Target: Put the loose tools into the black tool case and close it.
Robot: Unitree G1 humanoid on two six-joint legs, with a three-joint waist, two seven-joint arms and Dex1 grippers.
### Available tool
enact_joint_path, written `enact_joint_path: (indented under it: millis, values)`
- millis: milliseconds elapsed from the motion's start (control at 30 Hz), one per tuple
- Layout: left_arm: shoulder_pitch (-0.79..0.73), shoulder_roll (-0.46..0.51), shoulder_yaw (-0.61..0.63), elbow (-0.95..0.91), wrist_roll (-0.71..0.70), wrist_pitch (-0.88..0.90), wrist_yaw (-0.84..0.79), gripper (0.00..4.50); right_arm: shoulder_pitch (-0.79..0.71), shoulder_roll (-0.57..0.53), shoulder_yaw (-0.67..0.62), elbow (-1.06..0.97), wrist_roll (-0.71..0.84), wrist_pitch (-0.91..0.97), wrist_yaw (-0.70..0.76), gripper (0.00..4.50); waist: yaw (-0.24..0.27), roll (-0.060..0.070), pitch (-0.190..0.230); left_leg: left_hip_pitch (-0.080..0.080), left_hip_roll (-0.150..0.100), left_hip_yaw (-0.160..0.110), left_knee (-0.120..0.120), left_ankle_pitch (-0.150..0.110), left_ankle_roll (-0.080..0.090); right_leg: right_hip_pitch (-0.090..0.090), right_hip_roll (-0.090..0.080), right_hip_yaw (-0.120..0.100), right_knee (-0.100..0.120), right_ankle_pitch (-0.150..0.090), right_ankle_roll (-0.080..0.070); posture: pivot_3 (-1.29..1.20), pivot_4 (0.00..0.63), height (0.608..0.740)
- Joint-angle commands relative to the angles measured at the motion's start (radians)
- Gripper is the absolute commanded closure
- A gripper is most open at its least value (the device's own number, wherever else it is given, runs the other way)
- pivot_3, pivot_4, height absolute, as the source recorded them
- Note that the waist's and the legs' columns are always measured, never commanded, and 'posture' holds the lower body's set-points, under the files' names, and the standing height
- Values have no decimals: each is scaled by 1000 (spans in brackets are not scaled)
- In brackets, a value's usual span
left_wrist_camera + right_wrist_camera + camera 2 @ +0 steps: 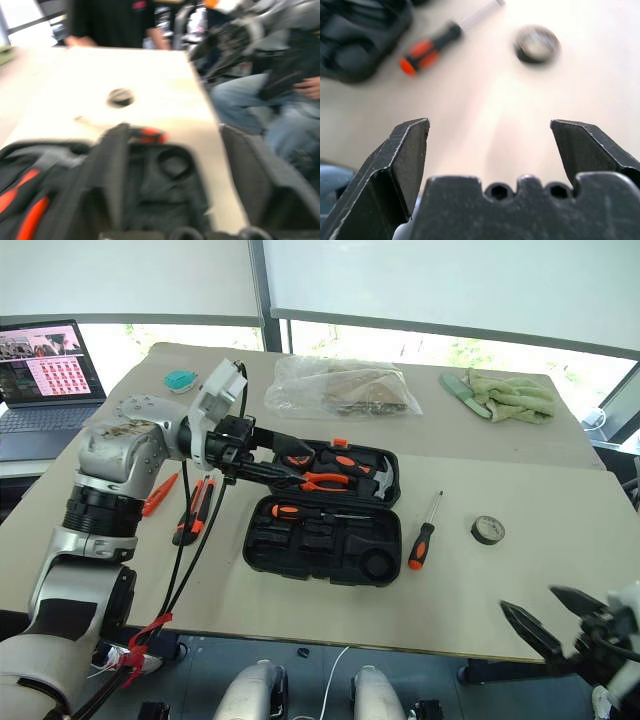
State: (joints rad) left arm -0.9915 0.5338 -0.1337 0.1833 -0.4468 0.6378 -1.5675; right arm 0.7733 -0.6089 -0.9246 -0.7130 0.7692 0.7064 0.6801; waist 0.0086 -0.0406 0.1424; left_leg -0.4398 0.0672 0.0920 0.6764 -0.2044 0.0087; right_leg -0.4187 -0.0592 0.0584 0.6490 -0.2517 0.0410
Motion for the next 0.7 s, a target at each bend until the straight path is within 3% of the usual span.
enact_joint_path:
  millis: [33,133,400,567,700]
  values:
    - [16,-2,-19,-48,-18,-14,-3,68,-42,-10,20,-35,17,14,-51,0,-9,2,-1,0,0,0,0,0,0,0,0,1,0,0,0,0,150,740]
    - [22,-1,-35,-54,-13,-42,-6,68,-136,-30,96,-40,24,51,-123,0,-18,2,-1,1,0,-1,0,0,0,0,2,1,0,0,-1,0,150,740]
    - [39,-13,-68,-81,20,-116,30,68,-652,-25,513,113,-105,205,-418,0,-21,4,0,0,-1,-1,-1,1,0,-1,2,3,0,1,-2,0,150,740]
    - [50,-7,-76,-83,42,-139,67,68,-803,25,620,170,-142,286,-508,0,-9,6,0,-2,-2,-2,0,1,1,-3,2,4,0,1,0,0,150,740]
    - [55,-2,-73,-73,52,-152,79,68,-831,54,686,163,-153,339,-526,0,-7,6,0,-3,-3,-2,0,1,1,-3,2,4,0,1,0,0,150,740]
